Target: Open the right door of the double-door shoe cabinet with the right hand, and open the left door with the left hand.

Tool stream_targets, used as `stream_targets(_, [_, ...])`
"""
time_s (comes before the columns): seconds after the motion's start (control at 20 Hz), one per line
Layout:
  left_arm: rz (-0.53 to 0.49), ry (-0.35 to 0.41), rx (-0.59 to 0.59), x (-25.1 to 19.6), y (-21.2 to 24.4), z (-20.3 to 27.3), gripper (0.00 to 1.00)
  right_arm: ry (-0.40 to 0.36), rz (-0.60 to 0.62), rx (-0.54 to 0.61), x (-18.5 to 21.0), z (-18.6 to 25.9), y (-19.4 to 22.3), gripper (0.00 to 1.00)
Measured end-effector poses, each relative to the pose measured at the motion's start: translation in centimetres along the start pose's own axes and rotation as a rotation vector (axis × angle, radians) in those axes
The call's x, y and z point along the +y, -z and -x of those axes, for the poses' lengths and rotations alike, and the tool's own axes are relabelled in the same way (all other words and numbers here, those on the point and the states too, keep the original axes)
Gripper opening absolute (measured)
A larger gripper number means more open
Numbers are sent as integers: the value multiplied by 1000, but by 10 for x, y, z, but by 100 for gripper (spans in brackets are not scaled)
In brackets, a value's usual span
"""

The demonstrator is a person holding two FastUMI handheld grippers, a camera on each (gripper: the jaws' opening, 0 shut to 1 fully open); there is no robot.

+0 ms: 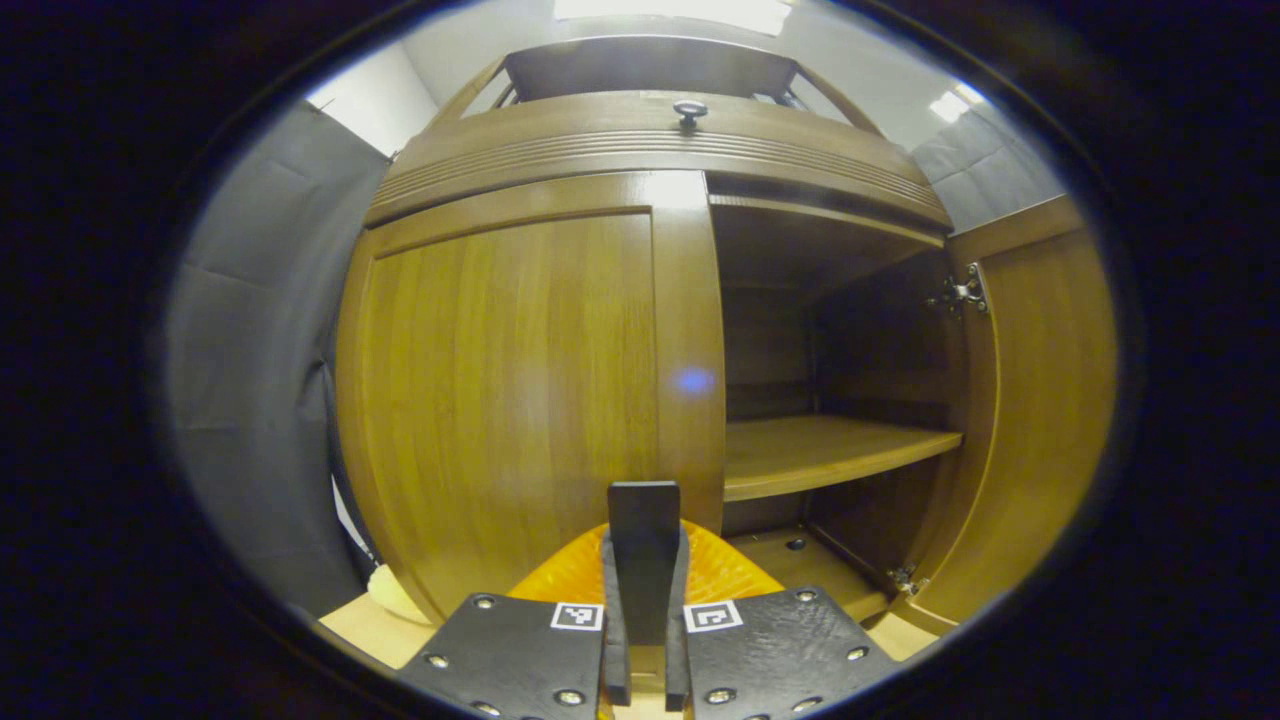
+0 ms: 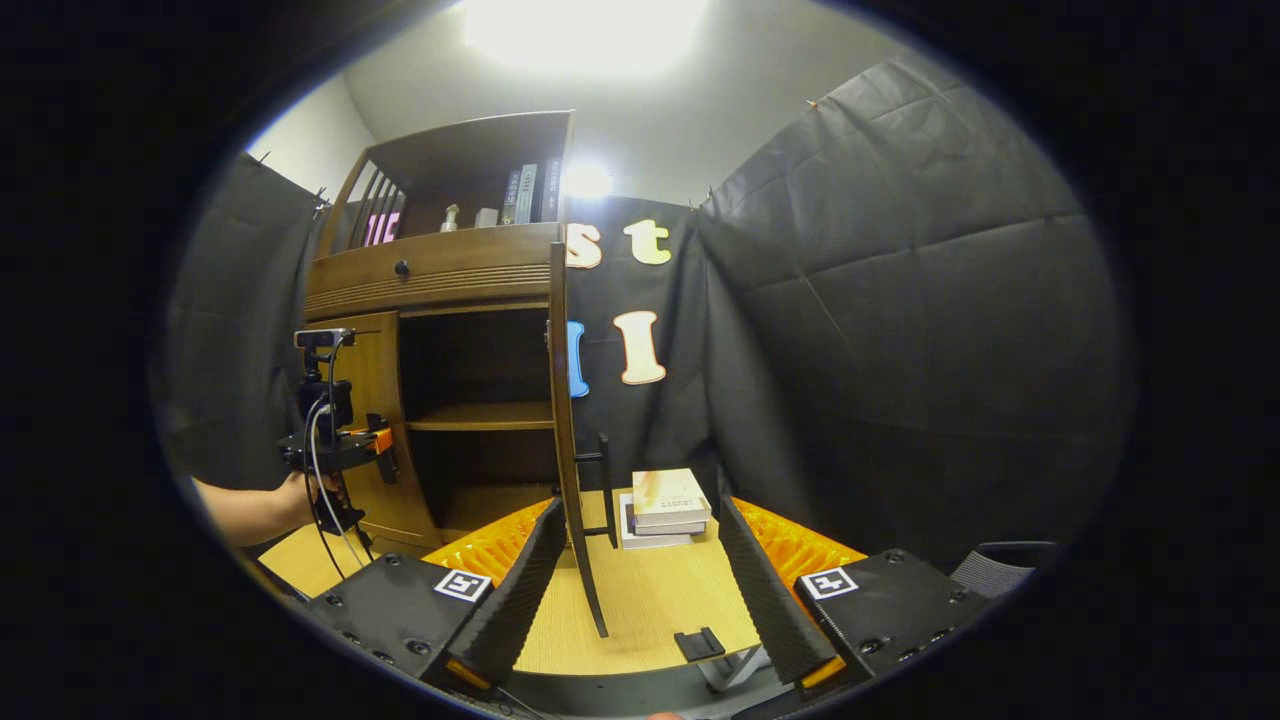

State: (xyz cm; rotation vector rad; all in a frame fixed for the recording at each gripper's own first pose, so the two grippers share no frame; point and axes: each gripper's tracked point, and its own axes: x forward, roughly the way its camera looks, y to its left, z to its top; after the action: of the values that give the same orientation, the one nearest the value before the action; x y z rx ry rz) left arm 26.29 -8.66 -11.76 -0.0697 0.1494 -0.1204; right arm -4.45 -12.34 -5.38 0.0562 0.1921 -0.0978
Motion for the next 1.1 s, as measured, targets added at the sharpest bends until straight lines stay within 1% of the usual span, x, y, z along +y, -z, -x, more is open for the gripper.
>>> stream_targets(0.4, [18, 10, -2, 22, -2, 66, 12, -109, 7, -11, 35, -12, -3, 96])
stream_targets(0.45, [19, 9, -3, 25, -2, 74, 12, -121, 10, -11, 39, -13, -4, 93])
stream_targets(0.5, [21, 8, -2, 28, -2, 81, 14, -135, 12, -12, 44, -14, -4, 96])
stream_targets(0.55, [24, 6, -2, 33, -3, 89, 17, -148, 13, -12, 49, -14, -5, 96])
stream_targets(0.8, [32, -10, 5, 55, -4, 122, 17, -213, 15, -19, 76, -22, -7, 96])
stream_targets(0.85, [32, -12, 6, 59, -4, 129, 14, -227, 15, -22, 82, -23, -9, 96])
stream_targets(0.9, [31, -13, 5, 62, -4, 132, 12, -240, 15, -24, 88, -24, -9, 92])
stream_targets(0.95, [27, -15, 6, 67, -2, 137, 12, -254, 16, -25, 95, -26, -10, 92])
stream_targets(1.0, [25, -16, 7, 72, -3, 142, 13, -265, 18, -27, 100, -28, -10, 93])
stream_targets(1.05, [24, -17, 7, 78, -2, 147, 15, -276, 19, -29, 106, -29, -10, 96])
stream_targets(1.1, [25, -19, 10, 82, -2, 152, 17, -287, 19, -29, 112, -30, -10, 92])
